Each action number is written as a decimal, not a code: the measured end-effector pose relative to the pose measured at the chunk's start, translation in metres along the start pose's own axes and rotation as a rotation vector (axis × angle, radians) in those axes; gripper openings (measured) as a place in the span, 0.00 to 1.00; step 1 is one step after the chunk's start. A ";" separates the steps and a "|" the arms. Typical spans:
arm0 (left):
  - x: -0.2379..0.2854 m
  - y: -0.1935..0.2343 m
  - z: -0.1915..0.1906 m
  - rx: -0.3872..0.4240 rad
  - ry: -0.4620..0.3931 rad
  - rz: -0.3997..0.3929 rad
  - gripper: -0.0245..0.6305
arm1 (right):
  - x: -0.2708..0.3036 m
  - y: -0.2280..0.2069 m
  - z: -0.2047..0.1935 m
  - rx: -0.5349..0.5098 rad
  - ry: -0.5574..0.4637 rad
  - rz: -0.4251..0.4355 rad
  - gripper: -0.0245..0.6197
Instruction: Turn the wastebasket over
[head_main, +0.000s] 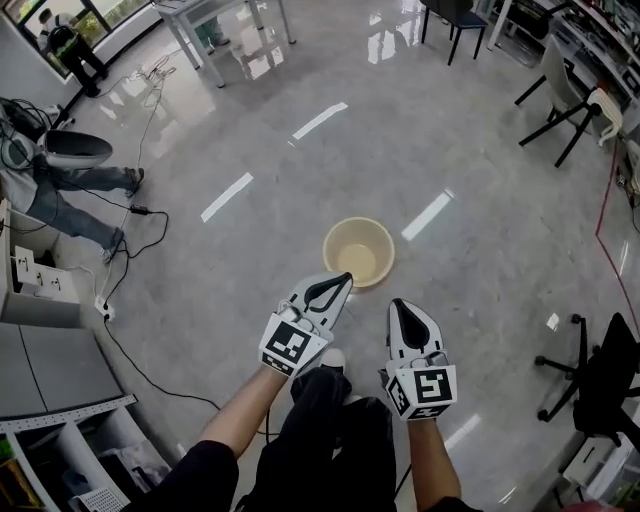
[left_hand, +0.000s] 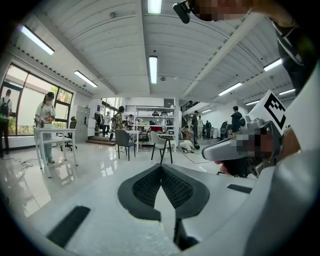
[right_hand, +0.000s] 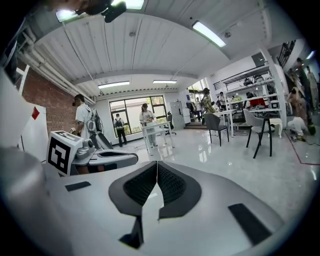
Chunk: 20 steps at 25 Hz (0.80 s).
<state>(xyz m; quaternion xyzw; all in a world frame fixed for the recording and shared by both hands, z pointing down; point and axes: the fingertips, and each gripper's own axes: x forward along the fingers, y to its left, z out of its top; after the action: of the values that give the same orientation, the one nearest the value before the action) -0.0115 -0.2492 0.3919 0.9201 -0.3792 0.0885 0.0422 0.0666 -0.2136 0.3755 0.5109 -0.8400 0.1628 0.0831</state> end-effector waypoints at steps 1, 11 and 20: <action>0.004 0.001 -0.014 0.005 -0.003 -0.001 0.05 | 0.006 -0.004 -0.013 -0.004 -0.005 0.003 0.06; 0.051 0.016 -0.169 0.055 -0.031 -0.005 0.05 | 0.069 -0.035 -0.139 -0.050 -0.100 0.021 0.06; 0.085 0.026 -0.293 0.119 -0.066 -0.025 0.05 | 0.124 -0.056 -0.244 -0.103 -0.155 0.018 0.06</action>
<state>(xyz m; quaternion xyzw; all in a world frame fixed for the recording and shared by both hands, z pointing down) -0.0090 -0.2841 0.6964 0.9281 -0.3627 0.0800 -0.0239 0.0525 -0.2528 0.6519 0.5095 -0.8557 0.0799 0.0425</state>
